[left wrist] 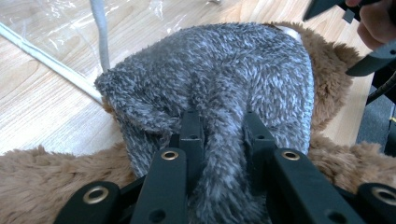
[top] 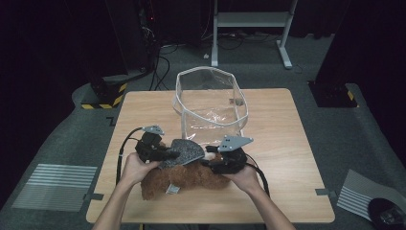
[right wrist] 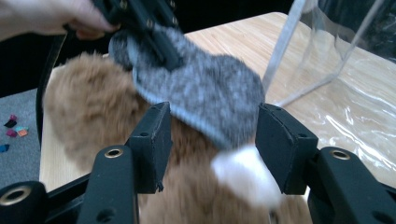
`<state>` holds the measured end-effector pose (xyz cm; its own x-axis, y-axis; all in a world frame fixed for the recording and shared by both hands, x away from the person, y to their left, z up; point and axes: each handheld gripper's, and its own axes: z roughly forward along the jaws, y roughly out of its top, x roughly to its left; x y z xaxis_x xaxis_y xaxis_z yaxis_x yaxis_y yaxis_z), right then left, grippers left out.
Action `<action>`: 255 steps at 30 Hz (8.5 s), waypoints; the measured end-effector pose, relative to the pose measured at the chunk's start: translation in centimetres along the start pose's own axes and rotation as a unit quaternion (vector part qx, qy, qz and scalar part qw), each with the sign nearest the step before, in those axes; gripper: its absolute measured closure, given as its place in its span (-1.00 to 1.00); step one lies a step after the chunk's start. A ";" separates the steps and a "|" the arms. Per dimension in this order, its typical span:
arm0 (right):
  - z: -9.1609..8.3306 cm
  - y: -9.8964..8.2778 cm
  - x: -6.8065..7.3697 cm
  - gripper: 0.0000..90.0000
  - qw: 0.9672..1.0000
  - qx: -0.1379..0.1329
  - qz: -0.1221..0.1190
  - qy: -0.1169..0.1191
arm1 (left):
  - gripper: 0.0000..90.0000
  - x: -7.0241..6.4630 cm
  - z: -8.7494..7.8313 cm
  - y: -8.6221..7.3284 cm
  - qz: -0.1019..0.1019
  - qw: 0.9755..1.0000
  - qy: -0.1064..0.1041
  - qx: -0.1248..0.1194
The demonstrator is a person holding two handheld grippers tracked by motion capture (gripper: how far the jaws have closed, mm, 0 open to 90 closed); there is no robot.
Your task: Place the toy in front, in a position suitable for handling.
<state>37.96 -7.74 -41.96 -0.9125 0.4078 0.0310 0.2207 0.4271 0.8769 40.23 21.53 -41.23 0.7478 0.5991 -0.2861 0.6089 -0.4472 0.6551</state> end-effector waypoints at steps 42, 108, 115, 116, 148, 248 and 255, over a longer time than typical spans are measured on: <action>1.1 3.0 0.4 0.85 0.993 0.110 -0.032 0.011 | -0.18 1.2 -4.8 -5.1 -0.076 0.984 0.056 -0.150; -7.8 0.7 -2.1 0.84 0.986 0.130 -0.021 -0.105 | -0.18 -1.0 4.8 -7.9 -0.113 0.989 0.051 -0.079; -6.0 0.8 -0.1 0.84 0.988 0.128 -0.046 -0.068 | -0.18 -0.9 4.8 -7.6 -0.117 0.988 0.058 -0.078; -5.1 0.7 0.4 0.84 0.986 0.144 -0.057 -0.064 | -0.17 -0.9 4.8 -7.5 -0.116 0.988 0.062 -0.076; -10.1 -4.4 1.2 0.83 0.989 0.121 -0.043 -0.068 | -0.10 0.5 6.3 -6.0 -0.124 0.986 0.107 -0.046; -3.6 -3.9 -8.0 0.82 0.981 0.185 0.059 -0.013 | -0.12 -1.0 4.9 -5.1 -0.104 0.991 0.061 -0.063; -3.6 -3.8 -6.6 0.82 0.982 0.185 0.035 0.020 | -0.24 -0.7 4.3 -4.0 -0.114 0.988 0.052 -0.087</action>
<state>41.90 -14.97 -43.78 -0.9017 0.4181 0.1105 0.3870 0.6661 0.6376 38.43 20.00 -46.63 0.5604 0.7399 -0.3722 0.6962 -0.1774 0.6956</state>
